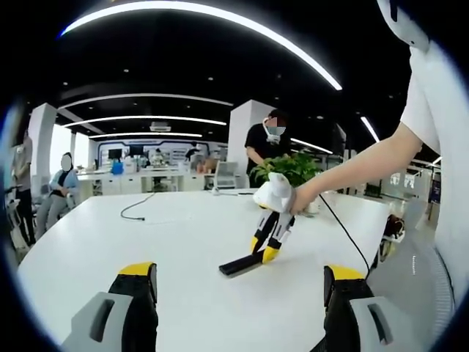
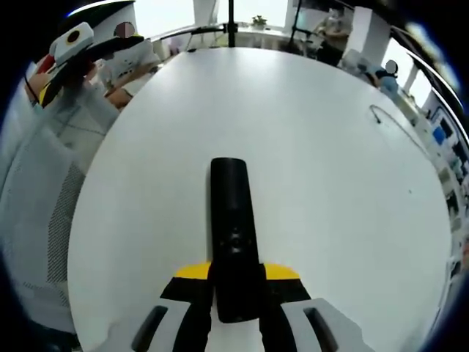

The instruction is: Press the specified remote control buttons in sequence, fully releasing each button before pressing the next.

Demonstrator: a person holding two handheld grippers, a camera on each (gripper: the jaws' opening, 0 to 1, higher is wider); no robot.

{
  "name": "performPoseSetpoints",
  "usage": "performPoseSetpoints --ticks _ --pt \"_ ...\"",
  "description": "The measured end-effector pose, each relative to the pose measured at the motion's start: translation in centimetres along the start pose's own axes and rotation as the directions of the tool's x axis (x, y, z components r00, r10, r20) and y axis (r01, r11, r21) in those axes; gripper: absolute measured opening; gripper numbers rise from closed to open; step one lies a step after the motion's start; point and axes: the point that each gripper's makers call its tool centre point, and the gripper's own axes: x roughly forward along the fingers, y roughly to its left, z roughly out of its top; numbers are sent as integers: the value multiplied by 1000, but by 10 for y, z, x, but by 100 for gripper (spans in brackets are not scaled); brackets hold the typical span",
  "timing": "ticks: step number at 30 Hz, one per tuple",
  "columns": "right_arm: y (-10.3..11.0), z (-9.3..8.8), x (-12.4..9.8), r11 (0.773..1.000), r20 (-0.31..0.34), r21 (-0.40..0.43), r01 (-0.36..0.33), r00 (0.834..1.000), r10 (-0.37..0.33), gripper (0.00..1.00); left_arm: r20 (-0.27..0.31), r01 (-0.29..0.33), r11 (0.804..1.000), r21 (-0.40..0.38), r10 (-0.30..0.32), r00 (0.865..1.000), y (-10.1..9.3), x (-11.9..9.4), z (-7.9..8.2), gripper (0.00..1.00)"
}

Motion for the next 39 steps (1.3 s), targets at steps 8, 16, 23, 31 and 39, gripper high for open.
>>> performPoseSetpoints --ticks 8,16,23,31,39 --pt "-9 -1 0 1000 -5 -8 -2 1000 2 21 -10 0 1000 -1 0 1000 0 1 -2 98" --pt "-15 -2 0 1000 -1 -27 -11 1000 10 21 -17 -2 1000 -4 2 1000 1 1 -4 98" --pt "-20 -2 -1 1000 0 -23 -10 1000 10 21 -21 -4 1000 -7 4 1000 2 2 -5 97" --pt "-25 -1 -1 1000 -2 -25 -12 1000 12 21 -25 -7 1000 -10 7 1000 3 2 -6 97" --pt "-33 -1 -1 1000 -17 -22 -12 1000 12 21 -34 -5 1000 -9 5 999 3 3 -7 97"
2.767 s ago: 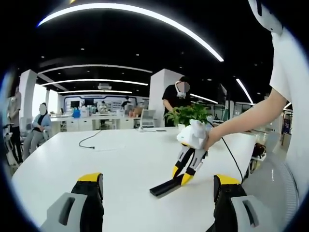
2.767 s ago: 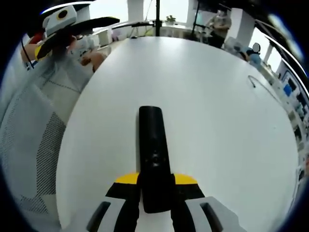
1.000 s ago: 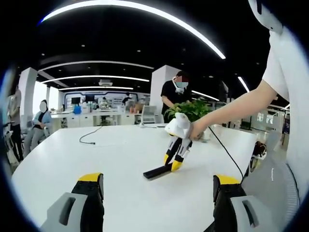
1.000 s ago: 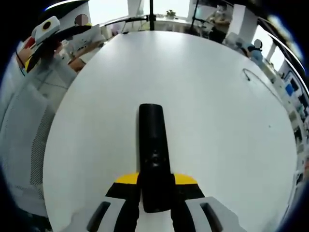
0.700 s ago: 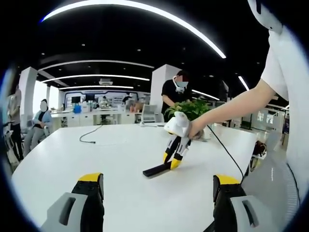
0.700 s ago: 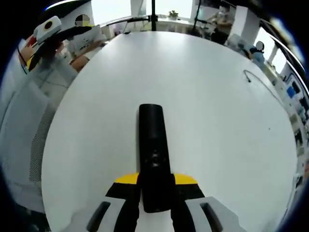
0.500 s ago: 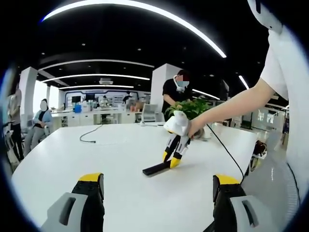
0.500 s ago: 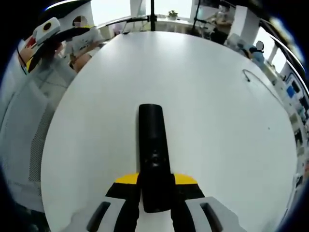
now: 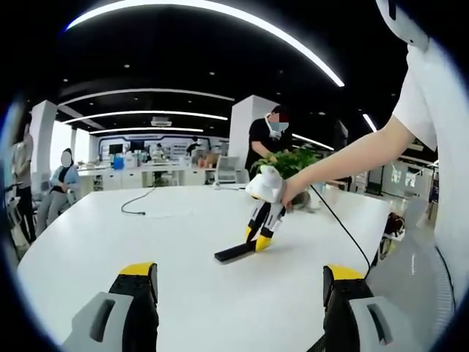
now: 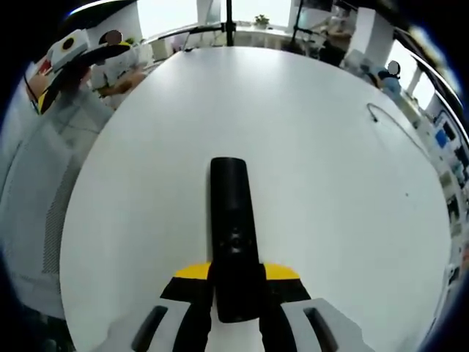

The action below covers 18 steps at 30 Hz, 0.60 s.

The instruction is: Press the specified remote control buttons in sequence, fully releasing each button before pressing the next.

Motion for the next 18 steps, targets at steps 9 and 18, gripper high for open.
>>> performPoseSetpoints --ticks 9,18 --pt "-4 0 0 1000 -17 -5 -3 1000 3 21 -5 0 1000 1 0 1000 0 1 -1 97" --pt "-8 1 0 1000 -5 -5 -2 1000 2 21 -17 4 1000 -1 -4 1000 -1 1 -3 97"
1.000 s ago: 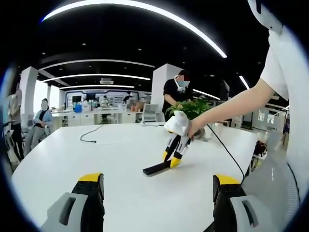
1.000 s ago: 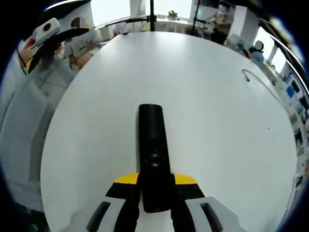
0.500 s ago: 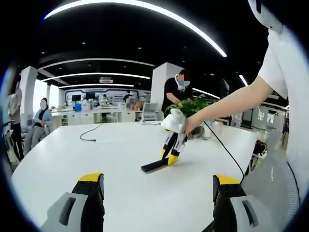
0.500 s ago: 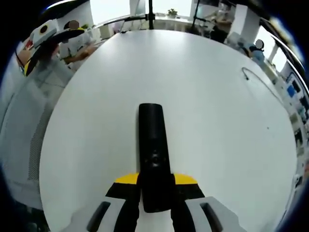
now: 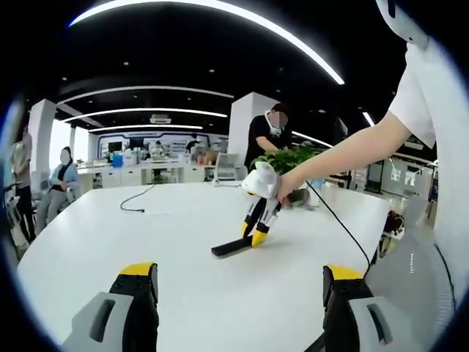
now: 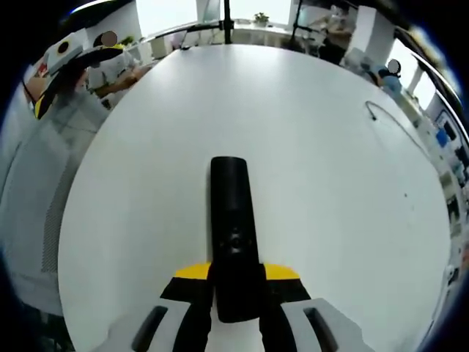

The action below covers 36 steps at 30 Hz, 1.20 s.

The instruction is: Press the specified remote control buttons in sequence, fully releasing each button before pressing the next.

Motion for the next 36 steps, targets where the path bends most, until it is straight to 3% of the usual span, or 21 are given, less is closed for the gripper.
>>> performPoseSetpoints --ticks 6,9,14,18,21,22,25,28,31,33,36 --pt "-1 1 0 1000 9 13 2 1000 -3 21 -8 4 1000 -4 -4 1000 -1 0 -2 97" --pt "-1 0 0 1000 38 0 13 999 -13 21 -14 5 1000 -2 -5 1000 -1 0 -3 96" --pt "-2 1 0 998 95 63 32 995 -38 22 -10 0 1000 -1 0 1000 0 0 -2 96" --pt "-2 2 0 997 110 64 44 993 -51 22 -8 -1 1000 -3 1 1000 1 0 -2 96" --pt "-4 10 0 980 191 192 48 978 -85 26 -5 -4 1000 -3 4 1000 1 -1 -1 96" --pt "-10 14 -1 963 231 261 66 964 -129 29 -5 -5 1000 -5 5 1000 2 -1 -1 96" --pt "-12 24 -6 938 323 343 49 932 -167 35 -2 -9 1000 -6 9 1000 3 -1 -1 96" --pt "-7 26 -10 933 318 352 76 928 -196 37 0 -8 1000 -7 8 1000 2 -2 0 96" --pt "-6 27 -13 911 334 400 97 910 -244 49 1 -5 1000 -6 5 1000 1 -2 0 96" --pt "-1 26 -14 904 334 416 98 908 -252 51 4 -4 1000 -6 4 1000 1 -2 0 96" --pt "8 24 -16 874 346 476 101 892 -292 57 9 -8 1000 -4 8 1000 1 -2 2 96"
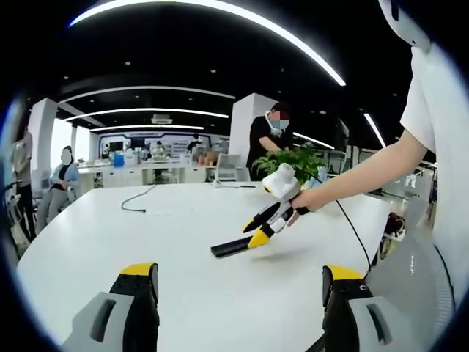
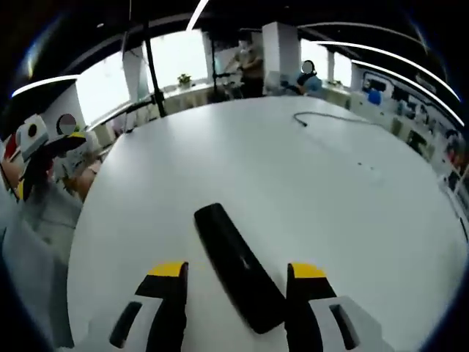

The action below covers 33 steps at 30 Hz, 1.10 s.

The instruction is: Press the specified remote control buttons in sequence, fully releasing each button before pressing the next.

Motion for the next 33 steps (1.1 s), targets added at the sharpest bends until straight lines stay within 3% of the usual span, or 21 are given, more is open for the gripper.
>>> performPoseSetpoints --ticks 3,8,15,17,23,26,28,33 --pt "5 -1 -7 998 61 49 37 997 -40 67 0 -3 1000 2 3 1000 0 0 0 96" --pt "22 -8 -19 995 85 99 28 996 -37 65 5 6 1000 -1 -6 1000 -1 0 1 97" --pt "45 -21 -37 994 98 79 79 991 -87 71 11 10 1000 -1 -10 1000 -1 0 2 97" --pt "54 -21 -42 994 119 62 88 988 -95 75 14 10 1000 -1 -10 1000 -1 -1 3 97" --pt "76 -27 -52 989 92 -54 137 987 -131 77 11 9 1000 7 -9 1000 -1 -1 2 96" --pt "82 -32 -56 976 41 -158 150 988 -146 73 12 9 1000 8 -9 1000 -1 -1 2 96" --pt "85 -29 -60 962 44 -205 181 983 -176 71 19 10 1000 8 -10 1000 -2 -1 4 96" --pt "98 -24 -72 970 96 -146 193 979 -180 71 26 5 1000 11 -5 1000 -1 -2 5 96"
